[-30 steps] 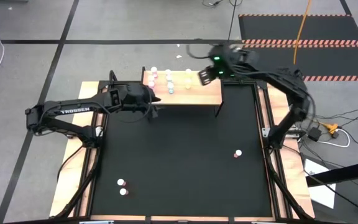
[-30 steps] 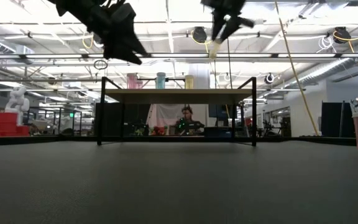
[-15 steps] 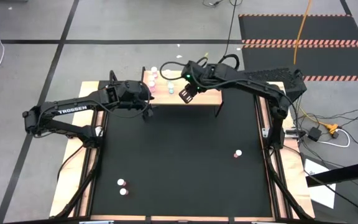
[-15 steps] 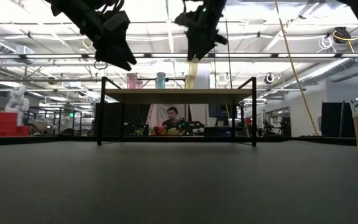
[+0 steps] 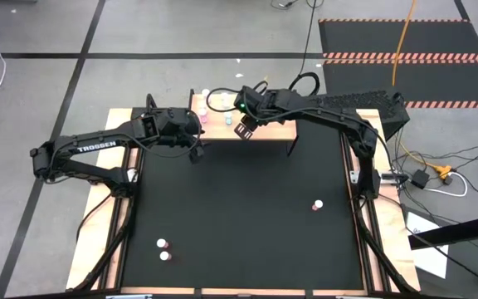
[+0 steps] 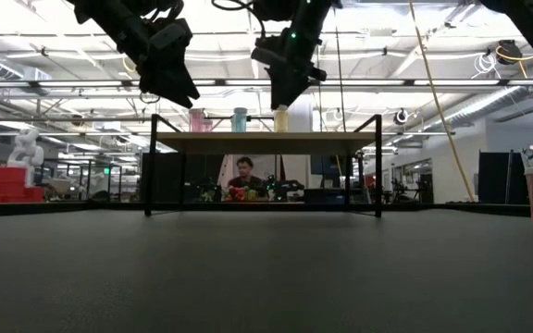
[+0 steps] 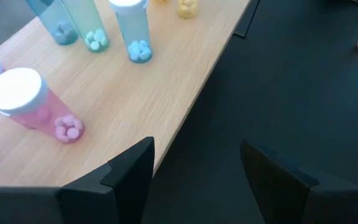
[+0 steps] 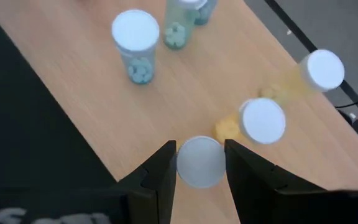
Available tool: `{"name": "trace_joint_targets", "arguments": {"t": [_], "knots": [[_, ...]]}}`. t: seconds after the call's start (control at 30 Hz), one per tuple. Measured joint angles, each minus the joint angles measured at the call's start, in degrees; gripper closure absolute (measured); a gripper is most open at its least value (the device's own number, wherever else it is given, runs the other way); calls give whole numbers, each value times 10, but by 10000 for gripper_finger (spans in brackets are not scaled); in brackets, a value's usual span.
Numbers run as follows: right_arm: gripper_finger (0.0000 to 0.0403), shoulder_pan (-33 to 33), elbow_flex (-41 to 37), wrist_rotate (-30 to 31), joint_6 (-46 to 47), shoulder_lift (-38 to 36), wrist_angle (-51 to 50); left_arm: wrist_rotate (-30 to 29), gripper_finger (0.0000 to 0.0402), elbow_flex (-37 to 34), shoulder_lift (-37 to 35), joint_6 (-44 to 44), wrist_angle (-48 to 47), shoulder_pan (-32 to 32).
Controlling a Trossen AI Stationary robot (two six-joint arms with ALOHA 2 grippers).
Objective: Pick and place medicine bottles onto shelf by color
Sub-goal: Put the yellow pill bottle on the shelf aligned with the other yellow pill bottles
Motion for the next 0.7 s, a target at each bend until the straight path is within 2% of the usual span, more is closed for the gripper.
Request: {"name": "trace_joint_targets", "arguments": {"t": [0.4, 0.7], "knots": [[284, -12, 0, -2, -17, -1, -9, 0, 161, 0, 0, -10, -2, 0], [266, -11, -1, -3, -24, -1, -9, 0, 161, 0, 0, -1, -1, 0]]}}
